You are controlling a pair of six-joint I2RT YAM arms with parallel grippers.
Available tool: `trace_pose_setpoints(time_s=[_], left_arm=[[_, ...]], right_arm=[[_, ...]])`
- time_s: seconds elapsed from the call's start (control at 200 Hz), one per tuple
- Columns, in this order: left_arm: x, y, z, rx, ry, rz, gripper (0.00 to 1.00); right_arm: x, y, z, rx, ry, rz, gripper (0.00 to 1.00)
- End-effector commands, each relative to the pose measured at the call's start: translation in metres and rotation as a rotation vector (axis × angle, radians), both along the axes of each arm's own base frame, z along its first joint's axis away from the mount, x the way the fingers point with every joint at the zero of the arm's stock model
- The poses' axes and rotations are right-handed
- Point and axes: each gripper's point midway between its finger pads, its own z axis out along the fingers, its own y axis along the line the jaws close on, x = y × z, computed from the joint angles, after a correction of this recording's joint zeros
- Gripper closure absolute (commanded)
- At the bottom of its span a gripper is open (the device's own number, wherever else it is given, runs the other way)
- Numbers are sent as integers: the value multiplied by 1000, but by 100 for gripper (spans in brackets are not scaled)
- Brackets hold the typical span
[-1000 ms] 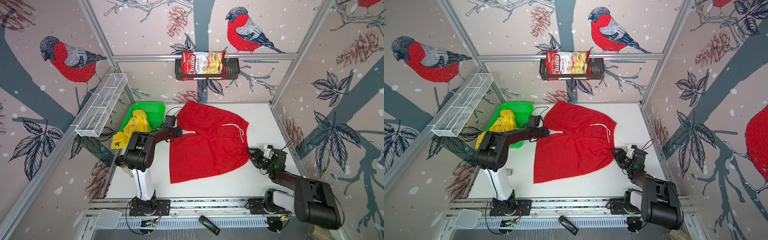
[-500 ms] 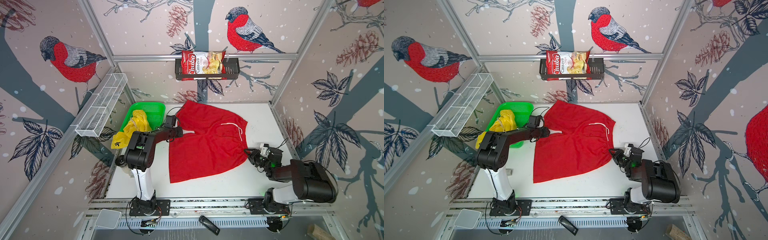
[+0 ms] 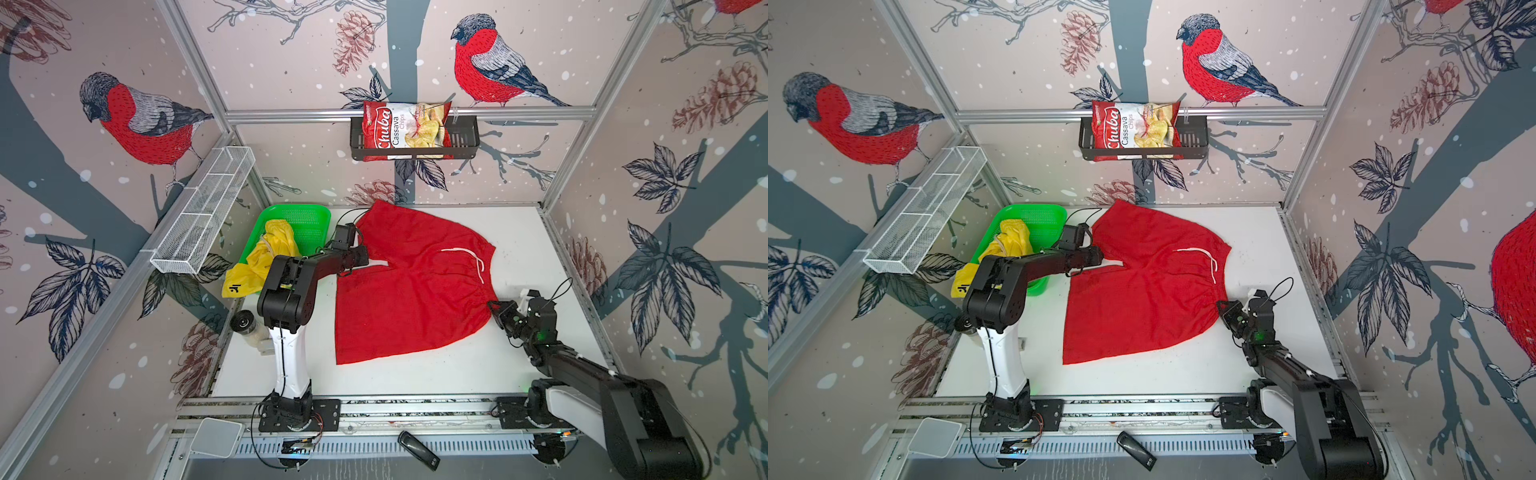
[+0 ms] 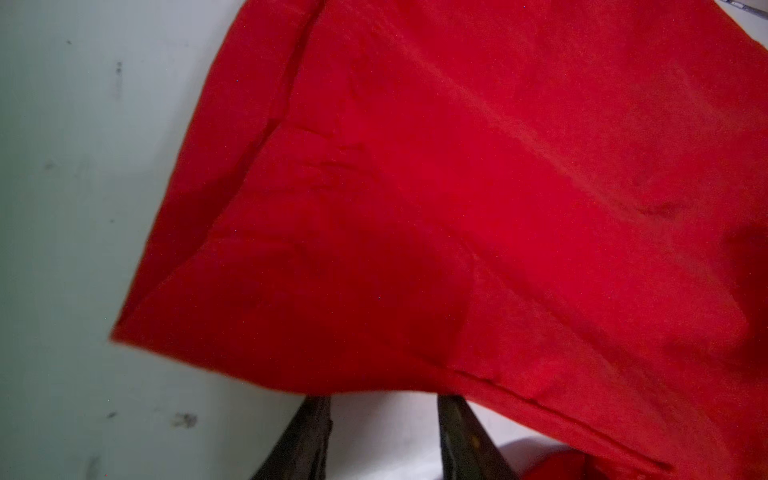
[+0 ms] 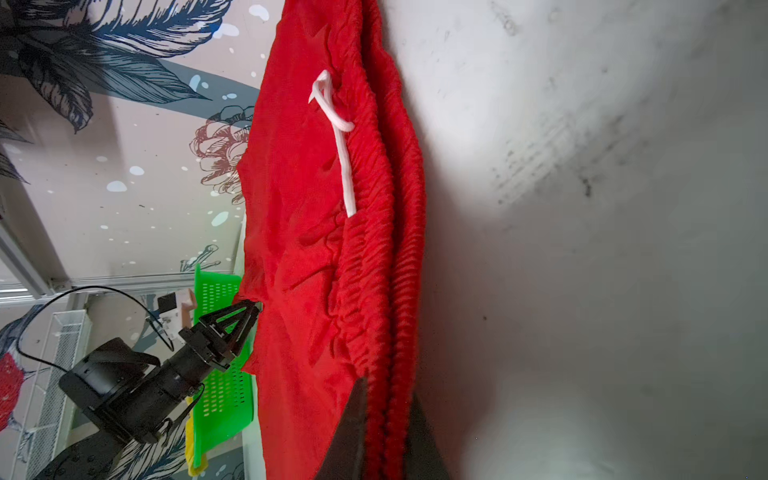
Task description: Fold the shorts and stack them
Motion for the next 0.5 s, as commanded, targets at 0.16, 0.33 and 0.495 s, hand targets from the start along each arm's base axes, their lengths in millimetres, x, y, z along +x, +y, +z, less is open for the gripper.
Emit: trace_pose_setpoints(time_s=[0.16, 0.33, 0.495], left_arm=[[-16, 2, 76, -11, -57, 1, 48], [-57, 13, 121, -42, -48, 41, 45], [-109, 14, 125, -153, 56, 103, 43]], right_arm=[[-9, -9, -12, -49, 52, -93, 87], [-8, -7, -7, -72, 38, -80, 87], [-4, -4, -3, -96, 37, -57, 87]])
